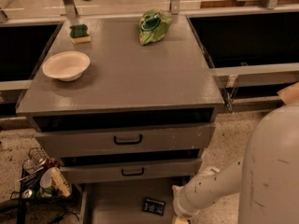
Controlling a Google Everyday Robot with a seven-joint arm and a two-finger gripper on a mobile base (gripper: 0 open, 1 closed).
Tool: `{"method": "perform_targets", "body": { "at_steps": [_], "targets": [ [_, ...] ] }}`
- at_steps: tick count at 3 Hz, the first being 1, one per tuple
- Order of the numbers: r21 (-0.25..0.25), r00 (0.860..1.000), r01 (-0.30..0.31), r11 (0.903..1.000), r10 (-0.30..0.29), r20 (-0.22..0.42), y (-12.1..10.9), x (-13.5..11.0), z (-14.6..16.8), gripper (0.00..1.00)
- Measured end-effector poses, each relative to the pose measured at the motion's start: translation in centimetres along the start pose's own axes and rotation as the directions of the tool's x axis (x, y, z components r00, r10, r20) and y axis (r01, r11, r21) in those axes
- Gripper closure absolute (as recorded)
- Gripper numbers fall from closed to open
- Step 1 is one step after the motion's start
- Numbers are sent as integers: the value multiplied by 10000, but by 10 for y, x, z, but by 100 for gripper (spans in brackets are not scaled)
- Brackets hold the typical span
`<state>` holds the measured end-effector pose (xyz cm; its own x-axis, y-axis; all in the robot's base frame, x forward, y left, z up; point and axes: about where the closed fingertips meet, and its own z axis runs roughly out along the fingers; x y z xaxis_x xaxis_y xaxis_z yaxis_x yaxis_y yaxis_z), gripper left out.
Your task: Pick rxbar blueberry from bottom drawer and place on counter
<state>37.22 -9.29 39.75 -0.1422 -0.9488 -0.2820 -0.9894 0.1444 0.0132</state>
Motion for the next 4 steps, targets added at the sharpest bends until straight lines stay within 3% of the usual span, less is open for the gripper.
{"method": "perform_targets", "body": {
  "at_steps": [2, 3, 4],
  "targets": [
    [-220, 10000, 76, 9997, -76, -9, 3, 2, 19, 0],
    [-797, 9984, 207, 9966, -247, -499, -4, 7, 74, 0],
    [-801, 9985, 203, 9966, -244, -496, -3, 7, 74, 0]
  ]
}}
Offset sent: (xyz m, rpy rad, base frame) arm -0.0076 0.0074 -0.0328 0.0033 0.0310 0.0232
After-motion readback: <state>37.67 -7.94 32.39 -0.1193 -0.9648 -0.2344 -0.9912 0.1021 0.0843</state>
